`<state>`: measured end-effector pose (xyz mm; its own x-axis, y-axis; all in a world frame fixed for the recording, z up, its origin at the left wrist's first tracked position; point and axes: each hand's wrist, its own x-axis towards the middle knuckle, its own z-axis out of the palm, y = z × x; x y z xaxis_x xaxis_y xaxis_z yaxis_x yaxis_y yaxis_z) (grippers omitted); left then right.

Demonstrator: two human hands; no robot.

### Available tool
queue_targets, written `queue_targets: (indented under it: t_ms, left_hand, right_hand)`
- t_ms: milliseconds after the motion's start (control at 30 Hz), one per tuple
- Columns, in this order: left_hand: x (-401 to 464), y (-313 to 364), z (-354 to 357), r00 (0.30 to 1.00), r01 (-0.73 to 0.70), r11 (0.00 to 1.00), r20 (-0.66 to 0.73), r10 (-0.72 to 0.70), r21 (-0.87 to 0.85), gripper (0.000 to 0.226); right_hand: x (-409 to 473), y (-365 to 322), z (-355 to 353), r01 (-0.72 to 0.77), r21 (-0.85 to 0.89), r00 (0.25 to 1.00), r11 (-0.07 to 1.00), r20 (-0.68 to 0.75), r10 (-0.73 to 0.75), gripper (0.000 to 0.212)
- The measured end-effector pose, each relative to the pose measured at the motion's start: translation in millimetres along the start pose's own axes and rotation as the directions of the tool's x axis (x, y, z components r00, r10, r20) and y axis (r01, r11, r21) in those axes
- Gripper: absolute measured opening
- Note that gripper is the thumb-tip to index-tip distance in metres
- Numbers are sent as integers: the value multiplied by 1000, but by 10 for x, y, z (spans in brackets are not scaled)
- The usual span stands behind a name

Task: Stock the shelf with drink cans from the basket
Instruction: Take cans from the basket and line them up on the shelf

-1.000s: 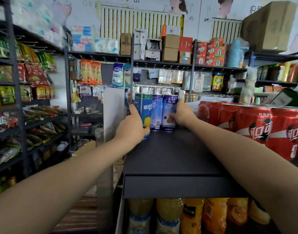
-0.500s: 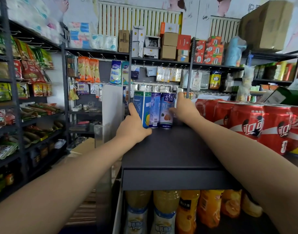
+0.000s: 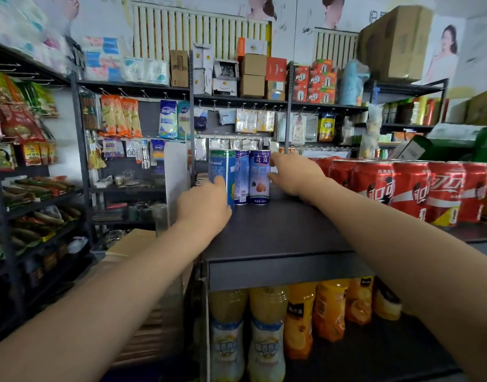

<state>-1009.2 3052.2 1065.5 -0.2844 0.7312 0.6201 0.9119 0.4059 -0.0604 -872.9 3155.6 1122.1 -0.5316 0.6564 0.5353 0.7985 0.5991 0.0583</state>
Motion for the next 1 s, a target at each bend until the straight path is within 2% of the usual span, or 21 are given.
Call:
queue_targets:
  t_ms: [100,200,267,400,500,600,667,733,867,1000]
  left_hand:
    - [-138,24,-279,979,-187,978,-67,194,91,25]
    - [-321,118,-508,916,-336,928,-171,362,163,21]
    - [-490,201,-663,874,-390,902,-234,426,187,20]
    - [-842,439,-844,863,-448,859,-128,488,248,31]
    - [-1178,786,-873,799,-557,785,-81,596,272,30]
    - [-1606,1217,-715,714,-688,693,30,699,216,26]
    - [-1979,1655,-535,684,-729,679,119,720,85,26]
    - [-2342,2138,-284,662,-720,690,227,715,-74,26]
    - [-3118,3079,422,555,-677,675,398,730,-295,27]
    - [-3908,3864,1208,413,-650,658,550,726,-381,27]
  right_hand:
    - [-311,-6,-112,15,-5,999,1000,-50,-15,31]
    - [-812,-8,-183,63,-61,978,996,-193,-74,30]
    - [-1208,42,-205,85,-98,947,992,-303,-111,29]
    - [-1977,303,-165,150,-80,915,985,-367,-169,30]
    - [-2462,623,-75,164,-41,920,986,-353,-168,38]
    - [-2916,957,149,115,-3,961,993,-254,-112,29]
    - [-3317,1264,332,72,31,994,997,-89,-69,25]
    - [-3780,1579,517,12,71,993,997,112,-20,24]
    - [-4797,2136,981,-143,62,921,988,373,110,24]
    - [-5912,2605,1458,-381,34,787,924,537,304,25]
